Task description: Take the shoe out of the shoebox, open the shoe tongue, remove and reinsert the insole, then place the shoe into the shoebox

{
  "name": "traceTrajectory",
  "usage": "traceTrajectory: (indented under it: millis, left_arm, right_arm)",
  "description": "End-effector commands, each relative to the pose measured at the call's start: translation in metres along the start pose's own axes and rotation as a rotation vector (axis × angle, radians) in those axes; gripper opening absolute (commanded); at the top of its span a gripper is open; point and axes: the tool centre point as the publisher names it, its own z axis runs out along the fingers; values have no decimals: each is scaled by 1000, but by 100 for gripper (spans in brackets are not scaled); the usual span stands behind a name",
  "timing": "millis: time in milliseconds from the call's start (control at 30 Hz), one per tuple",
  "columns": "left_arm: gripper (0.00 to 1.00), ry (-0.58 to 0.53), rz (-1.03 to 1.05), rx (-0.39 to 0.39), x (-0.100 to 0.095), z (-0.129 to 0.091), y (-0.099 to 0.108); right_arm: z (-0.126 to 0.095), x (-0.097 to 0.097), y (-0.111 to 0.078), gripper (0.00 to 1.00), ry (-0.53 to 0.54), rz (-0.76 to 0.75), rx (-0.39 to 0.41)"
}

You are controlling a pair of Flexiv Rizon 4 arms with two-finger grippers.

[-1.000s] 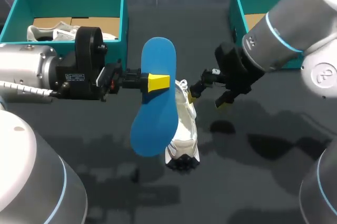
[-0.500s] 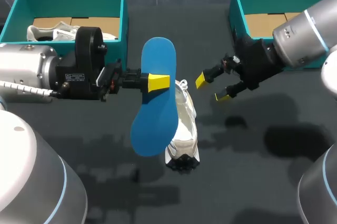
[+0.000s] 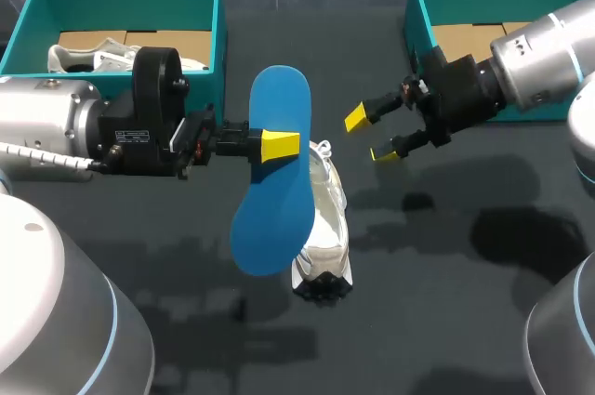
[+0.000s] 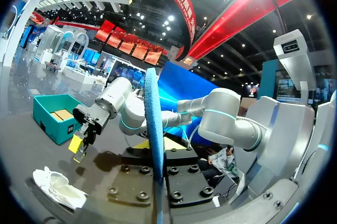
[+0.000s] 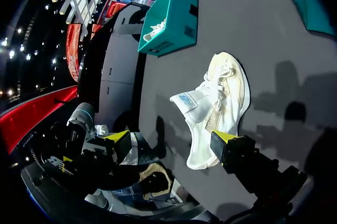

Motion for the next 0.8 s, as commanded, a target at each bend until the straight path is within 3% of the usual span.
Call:
traceTrajectory:
  millis: [33,300,467,800]
  left_arm:
    - [0,19,144,82,-2,4,-2]
    - [0,3,504,124,-34,12,-14]
    - [0,47,1004,180,-58,11,-24]
    - [0,47,1004,180,-58,11,-24]
  right_arm:
    - [-8,4,-7,100,71,24,-38]
    - [-11,17,2,100,124,43,-11]
    - [-16,19,7,100,186,35,-1]
    - [-16,18,8,100,191,34,3]
